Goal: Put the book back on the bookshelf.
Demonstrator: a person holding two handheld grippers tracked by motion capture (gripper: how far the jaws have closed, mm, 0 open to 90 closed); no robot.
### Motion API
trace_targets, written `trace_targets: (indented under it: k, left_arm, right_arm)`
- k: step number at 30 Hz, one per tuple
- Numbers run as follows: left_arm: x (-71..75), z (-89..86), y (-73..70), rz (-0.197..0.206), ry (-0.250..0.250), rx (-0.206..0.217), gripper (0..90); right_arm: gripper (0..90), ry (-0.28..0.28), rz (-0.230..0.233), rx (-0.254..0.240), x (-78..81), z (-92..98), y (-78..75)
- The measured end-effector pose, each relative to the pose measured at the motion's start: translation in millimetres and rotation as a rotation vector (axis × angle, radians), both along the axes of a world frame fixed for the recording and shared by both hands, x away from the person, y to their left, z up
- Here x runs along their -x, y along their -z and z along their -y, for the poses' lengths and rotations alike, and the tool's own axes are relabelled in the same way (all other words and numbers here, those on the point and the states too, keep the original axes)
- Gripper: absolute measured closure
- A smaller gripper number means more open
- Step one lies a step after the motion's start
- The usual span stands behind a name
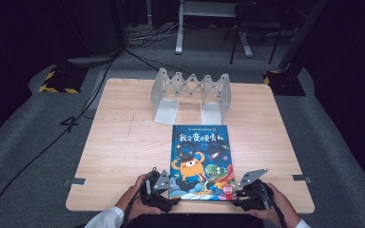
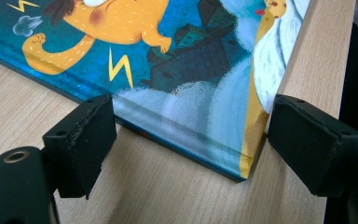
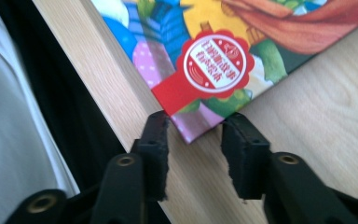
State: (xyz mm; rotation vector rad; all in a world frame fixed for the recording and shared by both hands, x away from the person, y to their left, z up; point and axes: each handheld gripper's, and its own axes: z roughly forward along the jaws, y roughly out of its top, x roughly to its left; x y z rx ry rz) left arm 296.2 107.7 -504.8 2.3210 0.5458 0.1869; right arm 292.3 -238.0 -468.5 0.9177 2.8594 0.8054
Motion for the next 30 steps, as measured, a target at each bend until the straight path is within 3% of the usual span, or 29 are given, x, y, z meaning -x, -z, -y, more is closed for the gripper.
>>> trace_targets:
  k: [2,5,7,16,22,25,30]
  left_arm:
    - [0.0,-0.1,0.0,-0.001,0.002,0.0,15.6]
    - [0.2,-0.2,0.0,-0.006,0.001,-0.003,15.1]
    - [0.2,-0.3,0.0,-0.006,0.002,-0.003,14.9]
    - [-0.9,-0.9,0.0,0.0,0.017,-0.001,14.7]
    - [-1.7,-1.8,0.1,0.001,0.027,0.0,14.8]
    - [-1.6,-2.1,0.2,0.001,0.027,0.001,14.8]
    - [-2.7,-4.5,0.1,0.002,0.037,0.0,14.9]
  right_arm:
    - [54.1,-0.008,0.008,-0.052,-1.1,1.2,-2.6]
    - [45.6,-0.026,0.023,-0.091,-3.3,-0.1,-6.5]
    - [40.2,-0.025,-0.008,-0.142,-7.7,0.6,-8.9]
    - [35.5,0.004,-0.034,-0.289,-29.3,12.5,-13.8]
    - [35.5,0.015,-0.04,-0.322,-40.7,13.8,-13.6]
    - [34.9,0.02,-0.005,-0.329,-47.2,10.7,-14.4]
    - [34.8,0.033,0.01,-0.354,-57.4,9.4,-14.0]
